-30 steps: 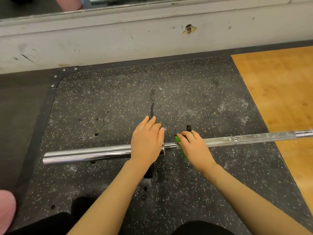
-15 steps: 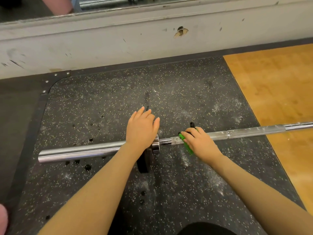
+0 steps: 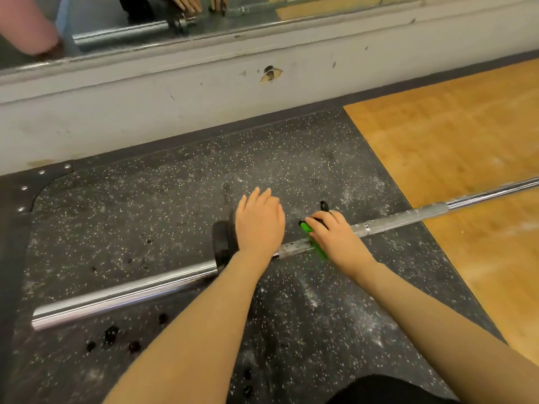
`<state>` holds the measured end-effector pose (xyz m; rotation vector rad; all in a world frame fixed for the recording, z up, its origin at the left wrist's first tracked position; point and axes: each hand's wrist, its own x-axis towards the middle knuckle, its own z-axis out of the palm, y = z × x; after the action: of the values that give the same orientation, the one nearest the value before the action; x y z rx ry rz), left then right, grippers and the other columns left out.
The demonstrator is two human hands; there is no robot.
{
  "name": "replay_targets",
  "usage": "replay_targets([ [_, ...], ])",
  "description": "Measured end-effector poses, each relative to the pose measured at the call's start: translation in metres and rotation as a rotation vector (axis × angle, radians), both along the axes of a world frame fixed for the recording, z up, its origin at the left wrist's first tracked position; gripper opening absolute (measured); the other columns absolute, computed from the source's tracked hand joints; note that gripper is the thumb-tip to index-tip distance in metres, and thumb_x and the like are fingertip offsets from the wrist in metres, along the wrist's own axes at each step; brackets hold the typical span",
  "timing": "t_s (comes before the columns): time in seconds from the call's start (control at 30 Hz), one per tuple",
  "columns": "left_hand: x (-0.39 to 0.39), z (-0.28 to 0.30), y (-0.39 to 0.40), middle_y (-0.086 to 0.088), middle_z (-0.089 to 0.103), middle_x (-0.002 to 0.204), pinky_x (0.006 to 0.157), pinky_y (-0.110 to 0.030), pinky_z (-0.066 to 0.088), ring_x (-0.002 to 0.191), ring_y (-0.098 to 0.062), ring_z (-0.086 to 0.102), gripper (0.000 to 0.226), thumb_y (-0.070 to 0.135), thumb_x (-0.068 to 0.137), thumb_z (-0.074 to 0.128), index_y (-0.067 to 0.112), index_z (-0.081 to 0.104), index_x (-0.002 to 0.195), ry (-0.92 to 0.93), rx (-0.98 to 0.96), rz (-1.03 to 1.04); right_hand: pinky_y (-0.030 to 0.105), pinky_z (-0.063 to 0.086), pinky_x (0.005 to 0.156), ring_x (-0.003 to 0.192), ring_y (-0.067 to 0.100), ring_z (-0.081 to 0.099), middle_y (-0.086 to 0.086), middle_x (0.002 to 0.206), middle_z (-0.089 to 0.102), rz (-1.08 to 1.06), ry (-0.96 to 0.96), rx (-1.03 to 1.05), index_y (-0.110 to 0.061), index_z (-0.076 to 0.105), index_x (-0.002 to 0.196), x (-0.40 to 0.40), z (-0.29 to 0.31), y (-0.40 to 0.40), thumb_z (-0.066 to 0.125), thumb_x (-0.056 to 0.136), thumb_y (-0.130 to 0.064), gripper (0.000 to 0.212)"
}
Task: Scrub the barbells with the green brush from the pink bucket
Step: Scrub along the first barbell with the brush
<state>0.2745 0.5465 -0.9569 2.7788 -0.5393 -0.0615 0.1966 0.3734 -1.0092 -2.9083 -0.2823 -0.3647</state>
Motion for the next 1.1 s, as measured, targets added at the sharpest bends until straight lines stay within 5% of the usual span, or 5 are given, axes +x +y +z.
replay_targets([
  [0.27, -0.01, -0.028, 0.004, 0.005, 0.039, 0.15, 0.12, -0.04, 0.007, 0.143, -0.014, 0.025, 0.038, 0.028, 0.102, 0.034, 0.023, 0.055, 0.133, 0.113, -0.026, -0.089, 0.047, 0.055, 0.077, 0.094, 0.041, 0.058, 0.02, 0.112, 0.061, -0.16, 0.049, -0.076, 0.002, 0.062, 0.117, 0.001, 0.023, -0.015, 0.075, 0.081, -0.004, 0.039],
  [0.37, -0.012, -0.026, 0.004, 0.008, 0.036, 0.151, 0.12, -0.042, 0.004, 0.144, -0.011, 0.021, 0.04, 0.03, 0.103, 0.031, 0.026, 0.051, 0.137, 0.159, 0.0, -0.125, 0.048, 0.054, 0.079, 0.096, 0.041, 0.057, 0.021, 0.113, 0.061, -0.185, 0.071, -0.119, 0.003, 0.062, 0.117, -0.007, 0.031, -0.025, 0.057, 0.093, -0.013, 0.029],
  [0.53, -0.011, -0.03, 0.009, 0.011, 0.032, 0.153, 0.12, -0.046, 0.001, 0.146, -0.01, 0.015, 0.041, 0.033, 0.103, 0.028, 0.029, 0.045, 0.14, 0.185, 0.064, -0.176, 0.044, 0.052, 0.083, 0.096, 0.035, 0.055, 0.018, 0.113, 0.06, -0.209, 0.106, -0.119, 0.001, 0.062, 0.118, -0.028, 0.035, -0.037, 0.034, 0.099, -0.027, 0.044],
  [0.97, -0.026, -0.035, 0.006, 0.008, 0.033, 0.153, 0.119, -0.04, 0.008, 0.145, -0.011, 0.019, 0.042, 0.032, 0.104, 0.027, 0.025, 0.045, 0.14, 0.152, 0.162, 0.068, 0.041, 0.051, 0.085, 0.096, 0.033, 0.056, 0.014, 0.111, 0.064, 0.126, -0.011, -0.069, -0.003, 0.066, 0.115, -0.017, 0.001, -0.026, 0.038, 0.097, -0.025, 0.04],
  [1.1, -0.041, -0.041, 0.01, 0.003, 0.037, 0.152, 0.118, -0.035, 0.011, 0.143, -0.014, 0.023, 0.041, 0.029, 0.104, 0.029, 0.02, 0.046, 0.14, 0.141, 0.164, 0.197, 0.044, 0.053, 0.083, 0.098, 0.035, 0.056, 0.016, 0.115, 0.061, 0.206, 0.021, -0.018, -0.004, 0.061, 0.122, -0.005, -0.02, -0.015, 0.065, 0.089, -0.013, 0.034],
])
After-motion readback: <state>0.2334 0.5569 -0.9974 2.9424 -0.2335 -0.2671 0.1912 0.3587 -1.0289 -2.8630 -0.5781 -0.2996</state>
